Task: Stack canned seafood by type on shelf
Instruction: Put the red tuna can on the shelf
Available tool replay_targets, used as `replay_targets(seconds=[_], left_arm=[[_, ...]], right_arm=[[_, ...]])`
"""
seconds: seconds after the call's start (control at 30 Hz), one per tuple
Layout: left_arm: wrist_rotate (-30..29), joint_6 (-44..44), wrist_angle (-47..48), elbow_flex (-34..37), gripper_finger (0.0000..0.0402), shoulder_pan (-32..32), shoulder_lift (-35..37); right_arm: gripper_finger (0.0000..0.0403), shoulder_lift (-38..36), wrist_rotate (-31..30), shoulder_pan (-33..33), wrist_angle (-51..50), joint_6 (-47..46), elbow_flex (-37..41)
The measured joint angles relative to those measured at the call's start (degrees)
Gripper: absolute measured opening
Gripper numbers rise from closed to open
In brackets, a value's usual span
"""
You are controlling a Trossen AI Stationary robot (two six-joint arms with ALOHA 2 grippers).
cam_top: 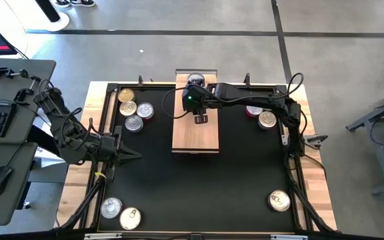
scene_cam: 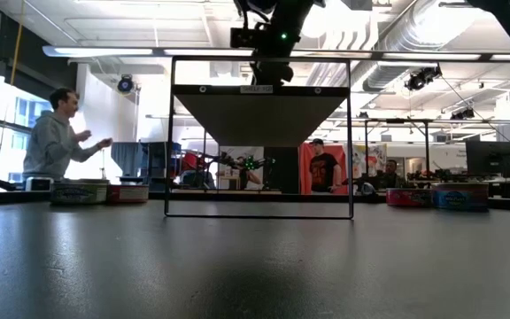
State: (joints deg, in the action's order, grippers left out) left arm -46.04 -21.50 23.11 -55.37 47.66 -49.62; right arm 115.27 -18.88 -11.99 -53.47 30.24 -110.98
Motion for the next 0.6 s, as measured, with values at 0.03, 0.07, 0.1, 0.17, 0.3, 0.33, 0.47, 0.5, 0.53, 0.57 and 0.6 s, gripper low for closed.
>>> replay_targets(seconds=[0.03, 0.07, 0.1, 0.17, 0.3, 0.33, 0.47, 0.5, 0.53, 0.57, 0.6], left_arm=[[0.0, 0.0, 0.01, 0.0, 0.0, 0.0, 0.0], [0.0, 0.0, 0.02, 0.0, 0.0, 0.0, 0.0], [0.0, -0.01, 0.01, 0.0, 0.0, 0.0, 0.0], [0.0, -0.02, 0.01, 0.0, 0.0, 0.0, 0.0], [0.01, -0.02, -0.01, 0.0, 0.0, 0.0, 0.01], [0.01, -0.01, -0.01, 0.0, 0.0, 0.0, 0.01], [0.0, 0.0, 0.03, 0.0, 0.0, 0.0, 0.02], [0.02, 0.05, 0.03, 0.0, 0.0, 0.0, 0.0], [0.02, 0.13, 0.09, 0.0, 0.0, 0.0, 0.02], [0.02, 0.13, 0.14, 0.0, 0.0, 0.0, 0.02], [0.02, 0.1, 0.33, 0.0, 0.0, 0.0, 0.01]], right_arm=[[0.0189, 0.04, 0.12, 0.0, -0.14, 0.0, 0.0], [0.0195, 0.08, 0.45, 0.0, -0.2, -0.02, 0.07], [0.0201, 0.15, 0.78, 0.02, -0.25, -0.02, 0.07], [0.0212, 0.2, 1.27, 0.06, -0.56, -0.13, 0.15], [0.0228, 0.26, 1.24, 0.13, -0.73, -1.09, 0.17], [0.023, 0.26, 1.08, 0.13, -0.73, -1.43, 0.17], [0.0234, 0.13, -0.72, 0.35, -1.28, -1.59, -0.17], [0.0234, 0.12, -1.97, 0.4, -1.95, -1.46, -0.88], [0.0234, 0.12, -3.03, 0.39, -2.42, -1.43, -1.65], [0.0234, 0.02, -3.91, 0.39, -2.94, -1.54, -2.42], [0.0234, -0.04, -4.45, 0.39, -3.63, -1.99, -3.27]])
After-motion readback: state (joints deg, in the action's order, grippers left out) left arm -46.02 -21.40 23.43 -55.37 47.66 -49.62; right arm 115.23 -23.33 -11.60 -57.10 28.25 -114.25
